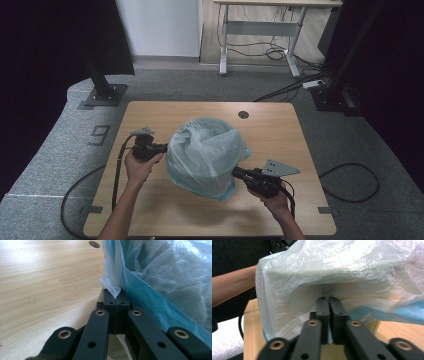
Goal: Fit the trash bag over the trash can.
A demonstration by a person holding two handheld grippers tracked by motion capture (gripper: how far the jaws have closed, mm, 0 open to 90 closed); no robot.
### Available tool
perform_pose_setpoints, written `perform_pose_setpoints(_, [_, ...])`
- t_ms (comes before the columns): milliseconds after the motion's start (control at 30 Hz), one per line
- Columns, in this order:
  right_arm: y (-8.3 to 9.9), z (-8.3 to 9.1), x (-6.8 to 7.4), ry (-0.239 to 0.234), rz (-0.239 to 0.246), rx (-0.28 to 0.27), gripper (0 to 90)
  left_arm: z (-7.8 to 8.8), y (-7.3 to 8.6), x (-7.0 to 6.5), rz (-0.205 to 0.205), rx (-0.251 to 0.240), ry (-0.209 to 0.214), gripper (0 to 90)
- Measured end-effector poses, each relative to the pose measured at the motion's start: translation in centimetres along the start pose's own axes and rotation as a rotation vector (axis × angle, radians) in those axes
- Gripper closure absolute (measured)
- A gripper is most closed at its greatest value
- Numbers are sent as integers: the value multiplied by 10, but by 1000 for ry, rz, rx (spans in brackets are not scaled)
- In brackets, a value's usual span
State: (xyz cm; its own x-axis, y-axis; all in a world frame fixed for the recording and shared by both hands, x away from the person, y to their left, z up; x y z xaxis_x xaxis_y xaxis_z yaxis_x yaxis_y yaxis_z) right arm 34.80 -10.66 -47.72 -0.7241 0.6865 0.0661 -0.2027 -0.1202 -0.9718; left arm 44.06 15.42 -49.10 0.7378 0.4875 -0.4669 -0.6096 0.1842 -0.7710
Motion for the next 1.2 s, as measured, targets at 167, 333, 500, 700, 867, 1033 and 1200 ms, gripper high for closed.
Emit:
perform_pose_setpoints(167, [1,2,4,1,-4,-1,888,0,1,0,0,1,1,899])
perform_pose_setpoints(333, [0,10,18,30,-16,-1,640,1,2,1,3,-1,1,899])
perform_pose_setpoints(500, [-4,12,36,48,-15,6,433,0,2,0,4,-2,3,899])
perform_pose_setpoints(700, [1,3,39,148,-26,49,380,1,3,0,5,-2,3,898])
perform_pose_setpoints(867, [7,-3,41,212,-14,71,428,1,3,1,7,-2,4,898])
perform_pose_setpoints(1033, [6,-4,41,238,-22,71,532,-1,4,1,9,-1,8,898])
perform_pose_setpoints(1200, [5,-3,36,252,-42,72,663,-2,4,1,9,0,9,899])
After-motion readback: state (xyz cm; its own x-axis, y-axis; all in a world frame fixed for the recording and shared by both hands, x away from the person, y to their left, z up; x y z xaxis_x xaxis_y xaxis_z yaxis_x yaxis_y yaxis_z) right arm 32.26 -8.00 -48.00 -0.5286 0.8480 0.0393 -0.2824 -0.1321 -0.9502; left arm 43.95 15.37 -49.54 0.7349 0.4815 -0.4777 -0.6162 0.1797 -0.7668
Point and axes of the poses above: each handheld gripper's, and its own axes: z roughly backward along the jaws, y roughly out of its underside, x roughly to its left, the point moved 9 cm from there along -z, roughly forward along the jaws, and after that the axes turned 12 degrees about y, right-handed, at the moved point
